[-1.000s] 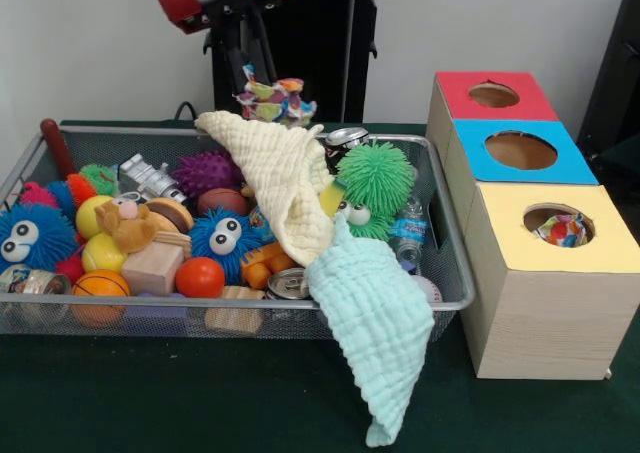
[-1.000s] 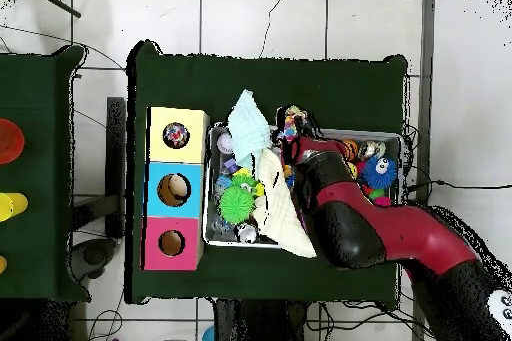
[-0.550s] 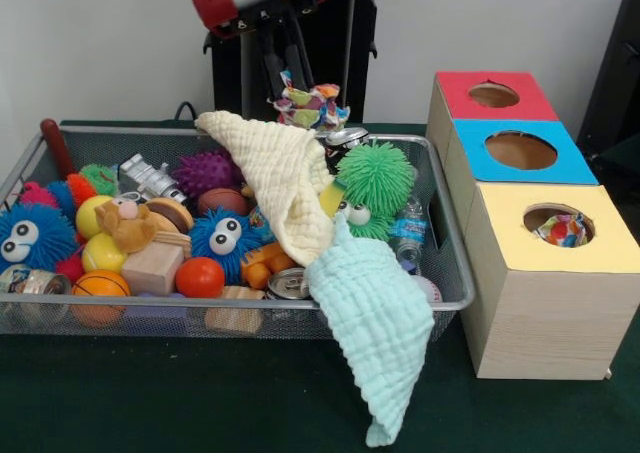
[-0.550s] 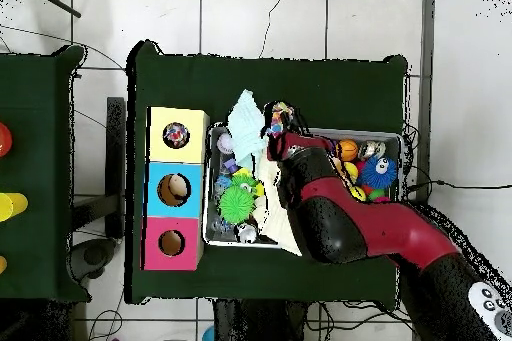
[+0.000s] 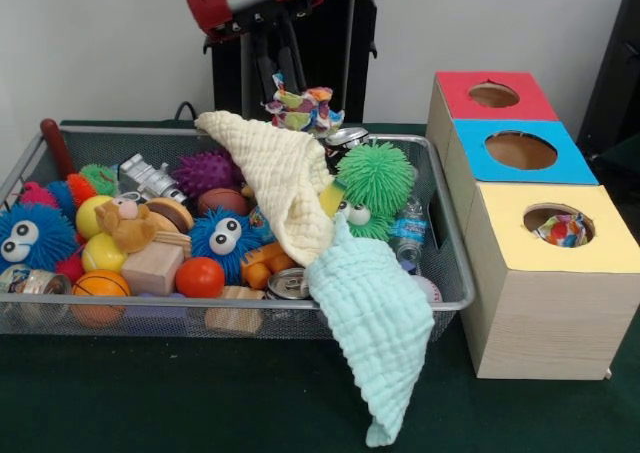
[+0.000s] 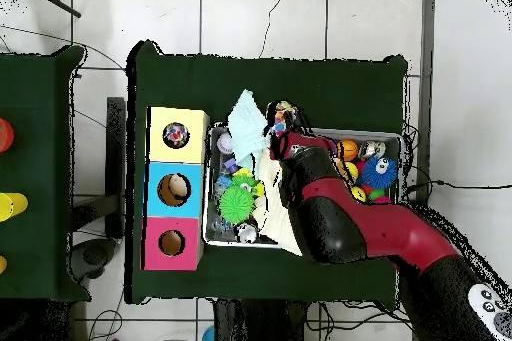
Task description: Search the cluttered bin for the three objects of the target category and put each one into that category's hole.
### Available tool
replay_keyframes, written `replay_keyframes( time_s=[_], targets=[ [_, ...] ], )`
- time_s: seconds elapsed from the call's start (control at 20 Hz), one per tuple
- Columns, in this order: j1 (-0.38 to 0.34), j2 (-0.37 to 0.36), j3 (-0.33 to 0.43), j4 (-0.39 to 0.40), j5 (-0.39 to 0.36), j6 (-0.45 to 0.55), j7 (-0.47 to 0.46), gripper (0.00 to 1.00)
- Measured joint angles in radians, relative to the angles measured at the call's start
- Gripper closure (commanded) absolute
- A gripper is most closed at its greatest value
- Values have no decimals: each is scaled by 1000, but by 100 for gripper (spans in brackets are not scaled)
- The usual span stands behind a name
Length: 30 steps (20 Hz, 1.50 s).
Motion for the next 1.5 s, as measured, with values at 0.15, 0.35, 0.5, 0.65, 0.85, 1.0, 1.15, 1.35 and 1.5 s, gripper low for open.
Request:
replay_keyframes(
  time_s=[0.15, 0.35, 0.5, 0.65, 0.85, 1.0, 1.15, 1.35, 1.5],
  targets=[
    [0, 0, -4, 0, 1, 0, 0, 100],
    [0, 0, -10, 0, 2, 0, 0, 100],
    [0, 0, -11, 0, 2, -1, 0, 100],
    [1, 0, -13, 0, 2, -4, 0, 100],
    [5, 0, -20, 0, 9, -18, 0, 100],
    [12, 0, -27, 0, 16, -39, 0, 100],
    [35, 0, -50, 0, 31, -92, 0, 100],
    [67, 0, -73, 0, 54, -148, 0, 100],
    [95, 0, -88, 0, 74, -176, 0, 100]
  ],
)
